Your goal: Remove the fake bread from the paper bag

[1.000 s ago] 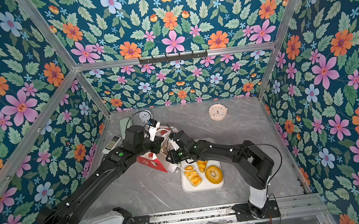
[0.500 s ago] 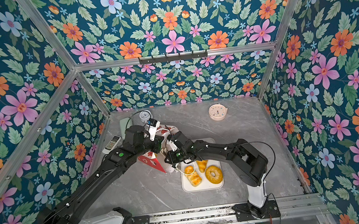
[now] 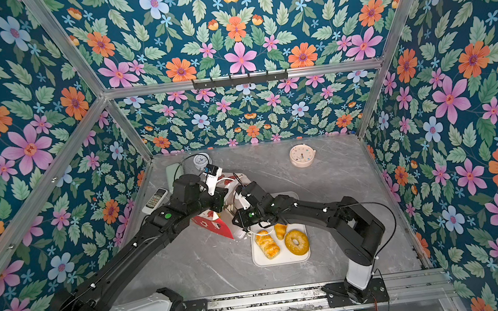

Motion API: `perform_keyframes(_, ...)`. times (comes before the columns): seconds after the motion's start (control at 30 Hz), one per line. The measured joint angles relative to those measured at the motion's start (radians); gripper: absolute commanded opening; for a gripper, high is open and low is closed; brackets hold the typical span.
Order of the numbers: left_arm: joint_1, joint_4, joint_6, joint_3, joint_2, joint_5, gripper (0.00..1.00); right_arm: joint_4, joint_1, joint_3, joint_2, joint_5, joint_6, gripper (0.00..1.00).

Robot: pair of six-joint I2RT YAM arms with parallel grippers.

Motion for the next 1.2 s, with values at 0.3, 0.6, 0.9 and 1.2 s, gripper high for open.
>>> perform_keyframes(0.3, 0.0, 0.015, -0.003, -0.01, -0.017, -0.023, 0.0, -0.042, 0.0, -0.049, -0.127, 0.062, -0.011, 0.0)
perform_keyframes(0.6, 0.0, 0.016, -0.003, -0.009, -0.013, -0.024, 0.0, -0.068, 0.0, -0.071, -0.186, 0.089, -0.014, 0.18)
perform_keyframes(0.9, 0.0, 0.015, -0.004, -0.005, -0.011, -0.022, 0.0, -0.05, -0.032, -0.067, -0.066, 0.051, 0.043, 0.33)
perform_keyframes(1.2, -0.004, 0.019, -0.01, -0.01, 0.004, -0.004, 0.0, 0.022, -0.04, -0.042, -0.024, -0.032, 0.097, 0.42)
